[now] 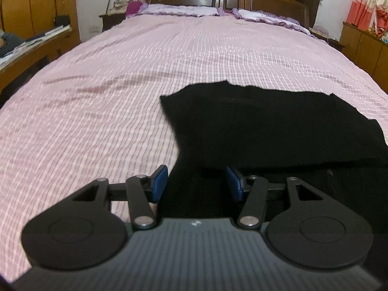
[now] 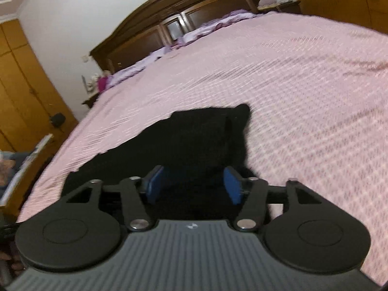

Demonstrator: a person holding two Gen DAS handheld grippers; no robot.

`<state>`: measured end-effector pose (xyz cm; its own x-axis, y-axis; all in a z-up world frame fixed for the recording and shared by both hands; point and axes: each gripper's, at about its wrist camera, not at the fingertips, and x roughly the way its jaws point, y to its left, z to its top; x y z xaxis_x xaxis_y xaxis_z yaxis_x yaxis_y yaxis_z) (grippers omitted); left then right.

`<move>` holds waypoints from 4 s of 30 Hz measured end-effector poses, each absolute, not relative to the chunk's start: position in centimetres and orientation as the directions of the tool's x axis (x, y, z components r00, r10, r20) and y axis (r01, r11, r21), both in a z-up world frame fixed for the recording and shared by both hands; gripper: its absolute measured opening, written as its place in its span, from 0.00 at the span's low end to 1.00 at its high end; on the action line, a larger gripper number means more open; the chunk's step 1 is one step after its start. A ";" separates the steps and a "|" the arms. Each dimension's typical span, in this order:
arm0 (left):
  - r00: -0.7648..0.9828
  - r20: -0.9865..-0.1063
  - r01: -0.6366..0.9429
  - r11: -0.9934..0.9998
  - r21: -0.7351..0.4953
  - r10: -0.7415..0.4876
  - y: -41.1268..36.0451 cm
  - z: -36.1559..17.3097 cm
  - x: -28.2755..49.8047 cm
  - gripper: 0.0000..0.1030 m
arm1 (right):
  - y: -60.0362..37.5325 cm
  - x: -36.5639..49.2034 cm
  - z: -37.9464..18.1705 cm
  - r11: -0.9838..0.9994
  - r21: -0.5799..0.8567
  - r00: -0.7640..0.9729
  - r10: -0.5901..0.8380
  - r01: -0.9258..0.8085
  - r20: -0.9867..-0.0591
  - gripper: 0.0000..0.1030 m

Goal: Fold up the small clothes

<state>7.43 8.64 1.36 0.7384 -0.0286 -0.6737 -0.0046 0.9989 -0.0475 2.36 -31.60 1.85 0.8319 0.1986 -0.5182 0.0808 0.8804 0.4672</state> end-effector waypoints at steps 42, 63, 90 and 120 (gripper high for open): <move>0.548 -0.772 0.025 0.928 -0.371 -0.323 12.0 -1.1 -6.1 0.53 | -30.0 -12.6 -0.5 0.903 0.428 0.637 0.322 0.015 -0.701 0.75; 0.594 -0.707 0.059 0.897 -0.438 -0.384 11.4 -1.4 -6.0 0.13 | -30.5 -14.2 -2.3 0.866 0.500 0.704 0.356 -0.001 -0.615 0.11; 0.861 -0.436 0.086 0.921 -0.381 -0.261 12.9 5.4 1.6 0.06 | -33.5 -5.6 4.9 0.865 0.501 0.935 0.202 -0.030 -0.292 0.05; 0.769 -0.574 0.056 0.925 -0.375 -0.280 11.0 -0.2 0.9 0.39 | -32.9 -4.5 -1.2 0.839 0.535 0.849 0.213 0.094 -0.483 0.52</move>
